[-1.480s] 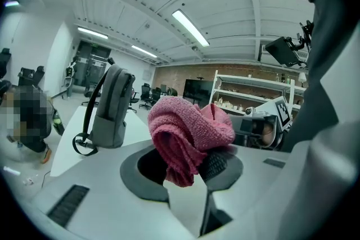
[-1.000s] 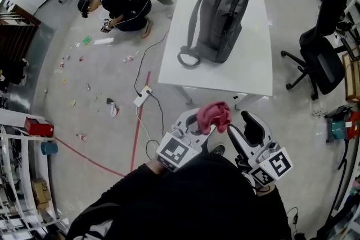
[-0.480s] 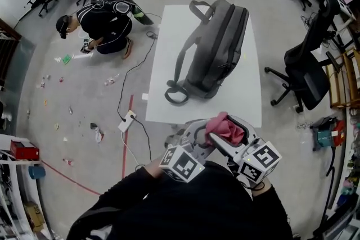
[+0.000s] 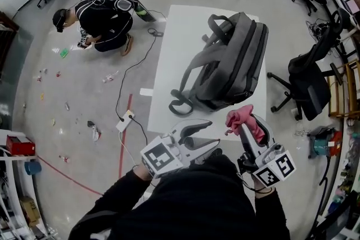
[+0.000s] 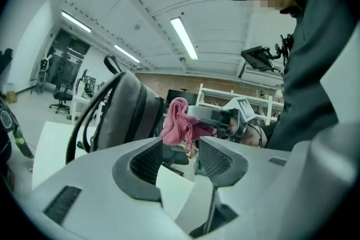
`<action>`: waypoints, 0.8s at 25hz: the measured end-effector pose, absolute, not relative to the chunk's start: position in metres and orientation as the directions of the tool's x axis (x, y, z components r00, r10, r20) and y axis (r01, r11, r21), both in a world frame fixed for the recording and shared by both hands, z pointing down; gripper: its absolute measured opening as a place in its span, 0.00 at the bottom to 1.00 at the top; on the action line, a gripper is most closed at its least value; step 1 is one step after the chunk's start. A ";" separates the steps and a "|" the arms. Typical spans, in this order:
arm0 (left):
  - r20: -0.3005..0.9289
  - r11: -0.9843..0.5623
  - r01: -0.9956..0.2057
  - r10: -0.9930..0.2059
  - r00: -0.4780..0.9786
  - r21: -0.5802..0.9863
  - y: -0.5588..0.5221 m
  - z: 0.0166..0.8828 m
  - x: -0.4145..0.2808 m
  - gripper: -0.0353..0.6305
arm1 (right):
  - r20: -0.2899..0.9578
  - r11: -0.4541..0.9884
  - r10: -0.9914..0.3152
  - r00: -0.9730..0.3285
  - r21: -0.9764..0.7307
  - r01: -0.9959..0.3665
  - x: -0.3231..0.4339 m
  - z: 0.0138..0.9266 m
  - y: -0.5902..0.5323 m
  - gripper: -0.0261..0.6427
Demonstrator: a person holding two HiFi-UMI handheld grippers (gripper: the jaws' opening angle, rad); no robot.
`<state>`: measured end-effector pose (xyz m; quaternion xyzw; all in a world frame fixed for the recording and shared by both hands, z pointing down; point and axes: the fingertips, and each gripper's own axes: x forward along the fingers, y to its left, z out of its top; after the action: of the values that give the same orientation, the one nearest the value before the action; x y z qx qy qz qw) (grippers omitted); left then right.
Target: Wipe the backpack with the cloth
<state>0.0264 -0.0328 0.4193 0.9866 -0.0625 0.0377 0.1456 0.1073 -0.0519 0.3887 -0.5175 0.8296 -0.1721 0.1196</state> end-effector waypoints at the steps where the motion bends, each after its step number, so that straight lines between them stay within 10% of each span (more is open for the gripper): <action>1: 0.067 -0.939 -0.164 -0.151 0.986 0.301 -0.043 0.409 0.020 0.37 | -0.044 0.406 -0.905 -0.424 -0.395 -0.825 0.119 0.378 -0.058 0.25; 11: 0.005 -0.778 -0.577 -0.595 0.804 0.248 -0.163 0.322 0.003 0.38 | -0.164 0.537 -0.832 -0.530 0.002 -0.843 0.152 0.287 -0.136 0.25; 20: 0.116 -0.675 -0.623 -0.636 0.763 0.396 -0.180 0.366 0.049 0.38 | 0.140 0.772 -0.603 -0.785 0.349 -0.531 0.075 0.313 -0.155 0.25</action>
<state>0.0486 -0.1801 0.3658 0.9150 -0.3438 -0.0155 0.2104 0.0749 -0.1545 0.3132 -0.3038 0.9333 0.1471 -0.1226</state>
